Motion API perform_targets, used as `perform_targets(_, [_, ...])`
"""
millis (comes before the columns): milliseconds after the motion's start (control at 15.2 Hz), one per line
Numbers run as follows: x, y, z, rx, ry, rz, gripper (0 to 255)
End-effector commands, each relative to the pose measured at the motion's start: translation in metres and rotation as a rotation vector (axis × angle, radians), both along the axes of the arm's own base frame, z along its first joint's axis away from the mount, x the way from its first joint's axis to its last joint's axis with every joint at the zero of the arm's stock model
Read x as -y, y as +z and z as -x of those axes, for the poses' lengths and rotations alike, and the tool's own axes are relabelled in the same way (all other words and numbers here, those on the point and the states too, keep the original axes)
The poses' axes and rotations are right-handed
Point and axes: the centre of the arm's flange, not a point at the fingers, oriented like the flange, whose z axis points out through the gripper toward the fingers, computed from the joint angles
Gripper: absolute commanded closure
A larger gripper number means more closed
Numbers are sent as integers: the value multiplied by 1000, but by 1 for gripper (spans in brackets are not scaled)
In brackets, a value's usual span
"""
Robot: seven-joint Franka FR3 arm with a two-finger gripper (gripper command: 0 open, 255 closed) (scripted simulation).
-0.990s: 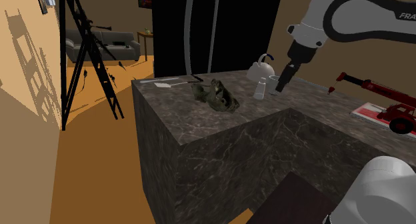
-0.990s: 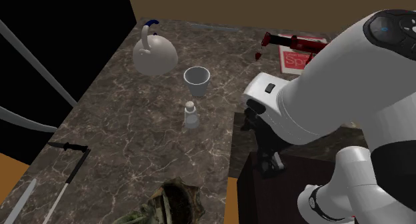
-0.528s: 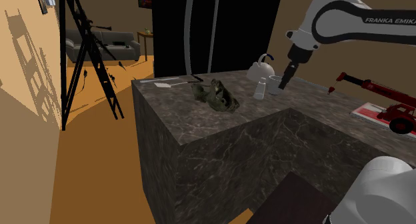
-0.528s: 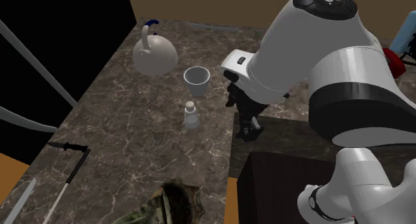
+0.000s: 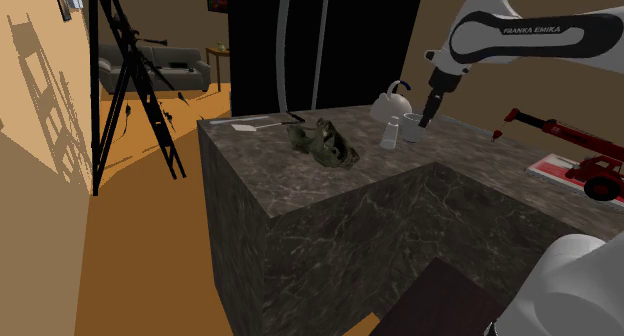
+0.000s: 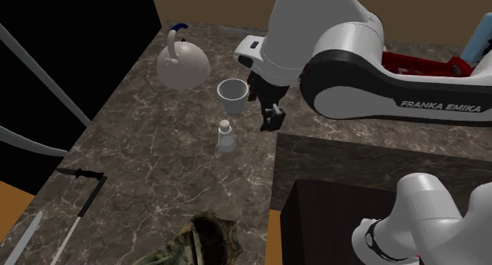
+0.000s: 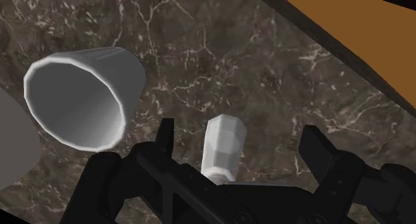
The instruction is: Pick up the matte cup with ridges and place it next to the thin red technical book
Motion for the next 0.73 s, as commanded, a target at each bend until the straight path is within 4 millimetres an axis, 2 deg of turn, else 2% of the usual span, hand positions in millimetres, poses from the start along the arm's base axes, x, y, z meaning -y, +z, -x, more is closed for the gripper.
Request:
perform_targets(0, [25, -6, -14, -8, 26, 6, 0])
perform_targets(330, [82, -15, -48, -26, 88, 16, 0])
perform_targets(660, [89, -36, -55, -27, 93, 16, 0])
